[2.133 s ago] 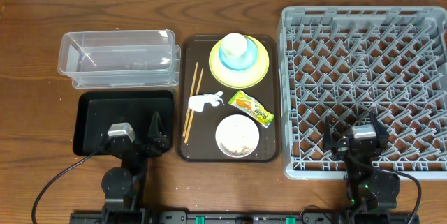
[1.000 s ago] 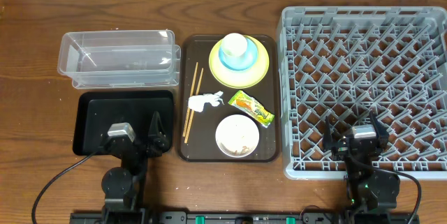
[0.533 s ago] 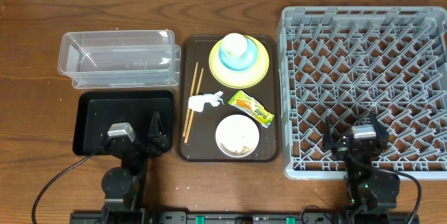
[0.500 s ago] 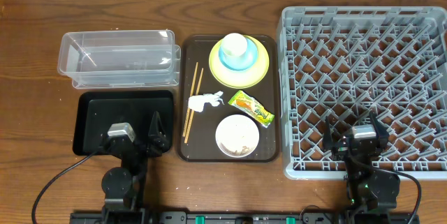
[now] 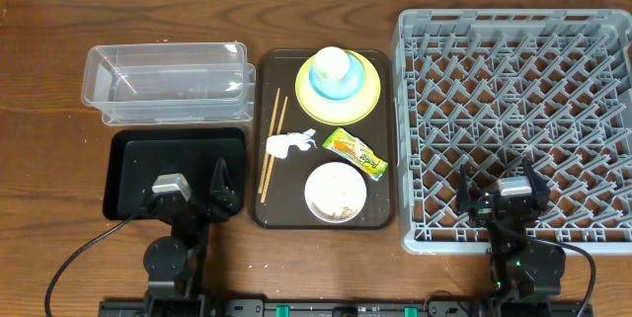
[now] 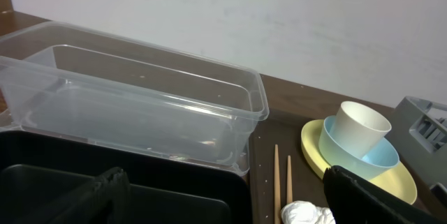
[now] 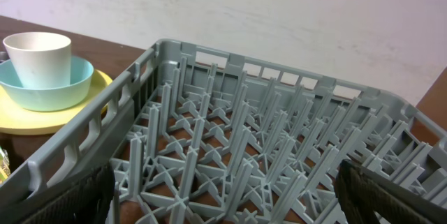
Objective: Sort waste into correct bins and load items into the dishwasher rack
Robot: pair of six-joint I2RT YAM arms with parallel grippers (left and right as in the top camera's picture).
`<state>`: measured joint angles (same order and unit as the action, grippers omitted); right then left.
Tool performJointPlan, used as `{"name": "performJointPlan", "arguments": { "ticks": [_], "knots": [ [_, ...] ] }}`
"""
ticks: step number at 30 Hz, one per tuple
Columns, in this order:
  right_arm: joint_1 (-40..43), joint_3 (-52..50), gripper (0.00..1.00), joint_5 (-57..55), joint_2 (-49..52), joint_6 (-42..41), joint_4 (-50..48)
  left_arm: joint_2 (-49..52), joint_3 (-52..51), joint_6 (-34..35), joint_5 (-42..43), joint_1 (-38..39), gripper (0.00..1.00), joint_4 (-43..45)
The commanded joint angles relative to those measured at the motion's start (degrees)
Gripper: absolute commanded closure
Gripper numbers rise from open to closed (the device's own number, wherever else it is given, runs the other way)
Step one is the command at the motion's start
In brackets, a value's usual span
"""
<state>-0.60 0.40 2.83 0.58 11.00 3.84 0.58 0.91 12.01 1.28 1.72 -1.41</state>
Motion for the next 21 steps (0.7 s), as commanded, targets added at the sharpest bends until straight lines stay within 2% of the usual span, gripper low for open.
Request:
{"name": "performJointPlan", "arguments": {
  "ticks": [1,8,12,17,21],
  "knots": [
    [0.0,-0.1,0.01,0.2,-0.2,-0.2,0.2,-0.3,-0.7,0.2,-2.0,0.2,0.08,-2.7],
    [0.0,-0.1,0.01,0.2,-0.2,-0.2,0.2,-0.3,-0.7,0.6,-2.8,0.2,0.08,-0.9],
    [0.0,-0.1,0.01,0.2,-0.2,-0.2,0.2,-0.3,1.4,4.9,-2.8,0.2,0.08,1.9],
    [0.0,-0.1,0.01,0.2,-0.2,-0.2,0.2,3.5,14.3,3.5,-2.6,0.2,0.08,-8.3],
    [0.0,-0.1,0.01,0.2,-0.2,-0.2,0.2,13.7,26.9,1.4,-1.6,0.2,0.08,-17.1]
  ]
}}
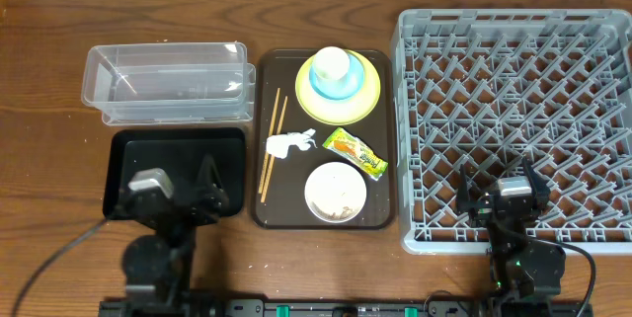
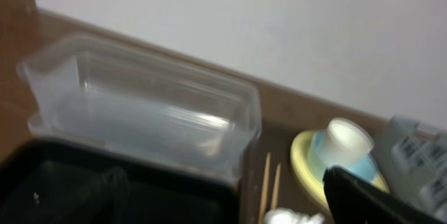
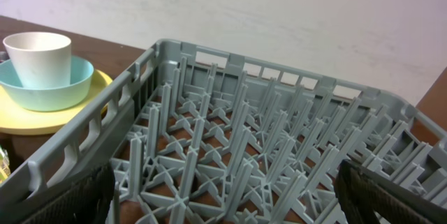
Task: Sort waste into correct bins and load items into the dishwasher rack
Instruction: 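Reach the left gripper to the white tissue and grasp it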
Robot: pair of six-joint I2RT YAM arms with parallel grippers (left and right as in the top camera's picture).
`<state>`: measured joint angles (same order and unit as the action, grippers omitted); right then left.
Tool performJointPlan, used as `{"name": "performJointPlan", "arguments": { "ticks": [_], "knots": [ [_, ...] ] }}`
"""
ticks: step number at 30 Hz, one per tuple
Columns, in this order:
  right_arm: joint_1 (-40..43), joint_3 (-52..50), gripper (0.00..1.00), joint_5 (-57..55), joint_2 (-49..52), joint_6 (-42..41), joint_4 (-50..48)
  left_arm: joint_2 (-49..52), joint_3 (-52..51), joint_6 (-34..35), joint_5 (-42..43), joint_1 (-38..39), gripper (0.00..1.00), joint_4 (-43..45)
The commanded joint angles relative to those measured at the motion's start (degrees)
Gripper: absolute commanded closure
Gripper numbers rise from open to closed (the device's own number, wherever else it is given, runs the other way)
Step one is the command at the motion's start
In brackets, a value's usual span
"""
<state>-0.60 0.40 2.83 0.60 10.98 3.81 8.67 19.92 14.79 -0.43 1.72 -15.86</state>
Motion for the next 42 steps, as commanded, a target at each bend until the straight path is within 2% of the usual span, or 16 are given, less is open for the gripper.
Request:
{"name": "performJointPlan", "arguments": {
  "ticks": [1,4,10,11,14,17,18,20,23,24,27,29,34,42],
  "knots": [
    [0.0,-0.1,0.01,0.2,-0.2,-0.2,0.2,9.2,11.4,-1.4,1.4,0.2,0.08,-4.6],
    [0.0,-0.1,0.01,0.2,-0.2,-0.2,0.2,20.5,21.3,-1.4,4.7,0.2,0.08,-12.3],
    [0.0,-0.1,0.01,0.2,-0.2,-0.2,0.2,44.3,43.1,-1.4,8.0,0.2,0.08,-36.6],
    [0.0,-0.1,0.01,0.2,-0.2,-0.2,0.2,47.0,45.0,-1.4,8.0,0.2,0.00,-37.6],
    [0.0,-0.1,0.01,0.2,-0.2,-0.2,0.2,53.8,47.7,-1.4,8.7,0.2,0.02,-37.9],
    [0.0,-0.1,0.01,0.2,-0.2,-0.2,0.2,58.0,47.8,-1.4,13.2,0.3,0.01,-38.1],
    [0.0,-0.1,0.01,0.2,-0.2,-0.2,0.2,59.4,47.8,-1.4,15.5,0.5,0.06,-38.1],
    [0.0,-0.1,0.01,0.2,-0.2,-0.2,0.2,61.6,47.8,-1.4,16.7,1.7,0.41,-37.8],
    [0.0,-0.1,0.01,0.2,-0.2,-0.2,0.2,64.8,47.7,-1.4,13.3,5.0,0.59,-36.5],
    [0.0,-0.1,0.01,0.2,-0.2,-0.2,0.2,65.6,47.8,-1.4,11.6,6.3,0.62,-36.1],
    [0.0,-0.1,0.01,0.2,-0.2,-0.2,0.2,68.6,47.7,-1.4,7.1,10.2,0.59,-34.8],
    [0.0,-0.1,0.01,0.2,-0.2,-0.2,0.2,70.9,47.7,-1.4,5.2,12.5,0.44,-34.0],
    [0.0,-0.1,0.01,0.2,-0.2,-0.2,0.2,77.5,47.7,-1.4,1.7,16.2,0.28,-33.1],
    [0.0,-0.1,0.01,0.2,-0.2,-0.2,0.2,87.0,47.7,-1.4,0.8,17.0,0.27,-29.9]
  ]
}}
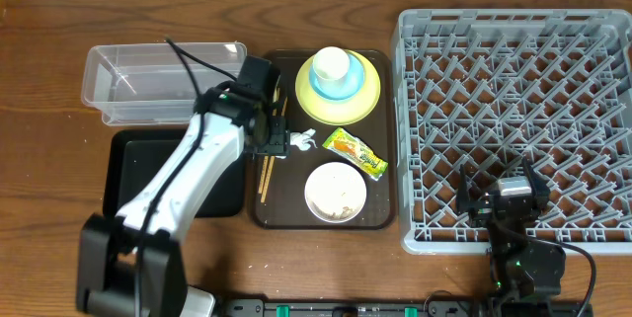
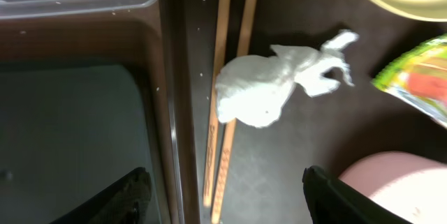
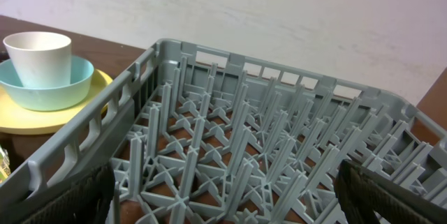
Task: Sort waste into correct bins and load items into the dishwasher rack
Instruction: 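Reach the left gripper to the white tissue and grasp it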
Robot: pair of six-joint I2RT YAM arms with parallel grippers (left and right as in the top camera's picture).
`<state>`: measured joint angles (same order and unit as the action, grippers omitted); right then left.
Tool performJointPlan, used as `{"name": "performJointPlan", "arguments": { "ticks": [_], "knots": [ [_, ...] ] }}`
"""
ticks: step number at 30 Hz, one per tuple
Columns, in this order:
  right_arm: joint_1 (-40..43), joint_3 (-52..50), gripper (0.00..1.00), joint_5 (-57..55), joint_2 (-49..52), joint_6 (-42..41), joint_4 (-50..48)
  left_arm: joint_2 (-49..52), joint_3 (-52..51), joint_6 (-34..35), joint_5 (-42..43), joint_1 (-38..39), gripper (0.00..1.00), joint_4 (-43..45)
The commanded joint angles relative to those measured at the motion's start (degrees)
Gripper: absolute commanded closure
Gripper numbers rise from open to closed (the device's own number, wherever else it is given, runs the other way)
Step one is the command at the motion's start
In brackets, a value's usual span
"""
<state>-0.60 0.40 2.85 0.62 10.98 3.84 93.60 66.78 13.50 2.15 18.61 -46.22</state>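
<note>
My left gripper [image 2: 225,199] hangs open over the left side of the brown tray [image 1: 380,216], its fingers straddling the two wooden chopsticks [image 2: 218,91]. A crumpled white tissue [image 2: 260,93] lies just ahead of it, touching the chopsticks. A green snack wrapper [image 2: 418,77] and a small white plate [image 1: 335,192] lie to the right. A white cup [image 1: 333,61] sits in a blue bowl on a yellow plate [image 1: 367,102]. My right gripper [image 3: 223,199] rests open over the front of the grey dishwasher rack [image 1: 513,80], holding nothing.
A black bin [image 1: 128,174] lies left of the tray, partly under my left arm. A clear plastic container [image 1: 148,85] stands behind it. The rack's upright tines fill the right side of the table.
My left arm has gone from the near edge of the black bin to the tray's left side, its camera now looking down on the tissue and chopsticks. The right arm has not moved.
Both grippers rested open at the table's front, the left one by the black bin. Then the left had shifted slightly left and its view had risen. Now it is open above the chopsticks and tissue, while the right has stayed put.
</note>
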Motion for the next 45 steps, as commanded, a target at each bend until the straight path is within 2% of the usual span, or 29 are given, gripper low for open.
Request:
{"name": "performJointPlan", "arguments": {
  "ticks": [1,9,16,29,40,45],
  "knots": [
    [0.0,-0.1,0.01,0.2,-0.2,-0.2,0.2,3.0,0.9,-0.1,-1.7,0.1,0.27,0.9],
    [0.0,-0.1,0.01,0.2,-0.2,-0.2,0.2,6.1,0.8,-0.1,-1.2,0.1,0.29,3.6],
    [0.0,-0.1,0.01,0.2,-0.2,-0.2,0.2,6.4,0.3,-0.1,-1.2,0.1,0.35,6.4],
    [0.0,-0.1,0.01,0.2,-0.2,-0.2,0.2,6.4,-7.3,-0.2,-1.2,0.9,0.39,16.8],
    [0.0,-0.1,0.01,0.2,-0.2,-0.2,0.2,6.4,-7.4,-0.8,-1.2,2.6,0.47,18.1],
    [0.0,-0.1,0.01,0.2,-0.2,-0.2,0.2,6.4,-7.8,-0.8,-1.2,3.7,0.47,18.1]
  ]
}}
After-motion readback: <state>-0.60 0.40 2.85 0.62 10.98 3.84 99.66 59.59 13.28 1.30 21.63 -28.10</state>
